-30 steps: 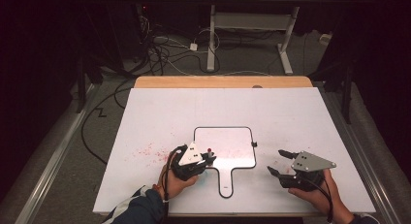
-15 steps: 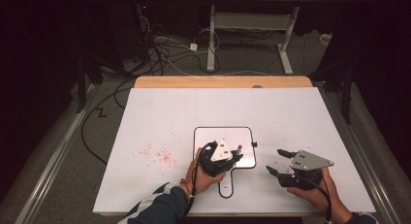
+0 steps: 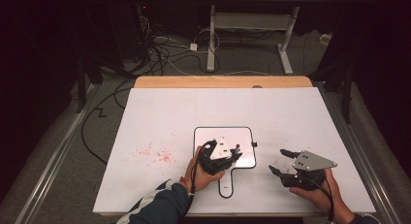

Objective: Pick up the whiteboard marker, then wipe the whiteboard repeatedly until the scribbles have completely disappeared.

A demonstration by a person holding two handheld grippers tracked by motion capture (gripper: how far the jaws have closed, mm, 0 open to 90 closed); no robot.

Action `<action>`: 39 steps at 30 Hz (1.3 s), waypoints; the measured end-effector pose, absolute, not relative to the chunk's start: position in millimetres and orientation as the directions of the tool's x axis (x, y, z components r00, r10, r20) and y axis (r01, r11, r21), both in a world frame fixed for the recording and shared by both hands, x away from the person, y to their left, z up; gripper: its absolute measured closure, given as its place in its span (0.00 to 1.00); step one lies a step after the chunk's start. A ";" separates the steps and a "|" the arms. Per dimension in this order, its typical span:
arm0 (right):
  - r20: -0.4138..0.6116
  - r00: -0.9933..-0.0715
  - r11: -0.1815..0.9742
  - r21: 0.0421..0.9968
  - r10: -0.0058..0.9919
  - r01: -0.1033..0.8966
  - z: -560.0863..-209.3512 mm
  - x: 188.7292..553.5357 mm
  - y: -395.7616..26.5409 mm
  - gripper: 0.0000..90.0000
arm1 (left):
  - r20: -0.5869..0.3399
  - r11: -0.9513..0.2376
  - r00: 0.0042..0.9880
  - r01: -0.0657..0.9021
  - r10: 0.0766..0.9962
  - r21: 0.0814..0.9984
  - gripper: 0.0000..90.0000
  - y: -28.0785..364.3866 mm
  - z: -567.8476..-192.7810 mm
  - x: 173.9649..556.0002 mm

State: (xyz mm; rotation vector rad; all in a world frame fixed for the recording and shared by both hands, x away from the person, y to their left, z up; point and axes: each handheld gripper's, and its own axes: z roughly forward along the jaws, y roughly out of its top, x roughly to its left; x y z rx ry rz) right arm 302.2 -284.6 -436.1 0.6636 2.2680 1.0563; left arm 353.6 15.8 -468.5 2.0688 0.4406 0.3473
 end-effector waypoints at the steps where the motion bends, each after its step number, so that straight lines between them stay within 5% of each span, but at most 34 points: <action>1: -0.267 -0.729 0.570 0.797 0.630 0.201 -436.0 302.2 -284.5 0.39 | 0.063 -0.473 0.890 0.179 0.452 0.863 0.88 21.6 -468.6 353.8; 39: -0.278 -0.748 0.614 0.761 0.602 0.211 -441.5 308.4 -276.3 0.38 | 0.054 -0.481 0.888 0.195 0.456 0.855 0.88 56.5 -468.4 355.3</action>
